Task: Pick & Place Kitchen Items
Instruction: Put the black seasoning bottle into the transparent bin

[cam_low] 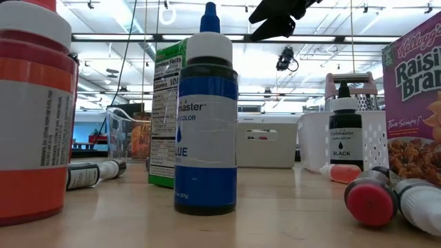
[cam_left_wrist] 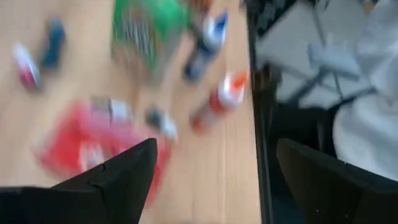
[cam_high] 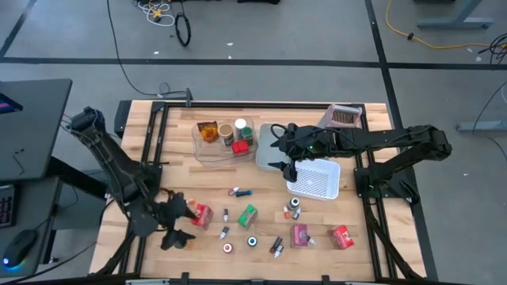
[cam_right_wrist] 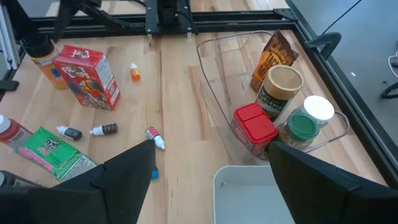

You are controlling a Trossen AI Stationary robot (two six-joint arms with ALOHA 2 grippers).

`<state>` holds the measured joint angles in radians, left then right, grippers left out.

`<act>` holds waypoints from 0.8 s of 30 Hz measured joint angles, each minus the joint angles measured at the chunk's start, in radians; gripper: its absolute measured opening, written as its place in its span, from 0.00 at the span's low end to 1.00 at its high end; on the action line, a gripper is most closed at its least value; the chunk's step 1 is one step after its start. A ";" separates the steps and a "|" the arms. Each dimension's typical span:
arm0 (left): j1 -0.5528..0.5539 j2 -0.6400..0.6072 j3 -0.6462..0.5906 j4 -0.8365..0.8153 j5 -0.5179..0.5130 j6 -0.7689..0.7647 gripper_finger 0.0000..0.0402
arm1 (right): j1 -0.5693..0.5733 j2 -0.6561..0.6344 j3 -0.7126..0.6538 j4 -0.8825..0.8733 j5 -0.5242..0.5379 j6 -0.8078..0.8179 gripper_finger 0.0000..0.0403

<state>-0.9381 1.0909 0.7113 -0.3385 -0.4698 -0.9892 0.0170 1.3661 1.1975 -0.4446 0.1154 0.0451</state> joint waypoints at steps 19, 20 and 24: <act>-0.005 0.074 0.000 -0.070 0.247 -0.335 0.84 | 0.000 0.000 0.000 -0.002 0.000 -0.005 0.80; -0.005 0.074 0.000 -0.071 0.245 -0.320 0.83 | 0.000 0.000 0.000 -0.002 0.000 -0.008 0.80; -0.005 0.074 0.000 -0.072 0.222 -0.257 0.81 | 0.000 0.000 0.000 -0.002 0.000 -0.008 0.80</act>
<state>-0.9432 1.1652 0.7113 -0.4104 -0.2479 -1.2461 0.0170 1.3659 1.1973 -0.4465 0.1153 0.0372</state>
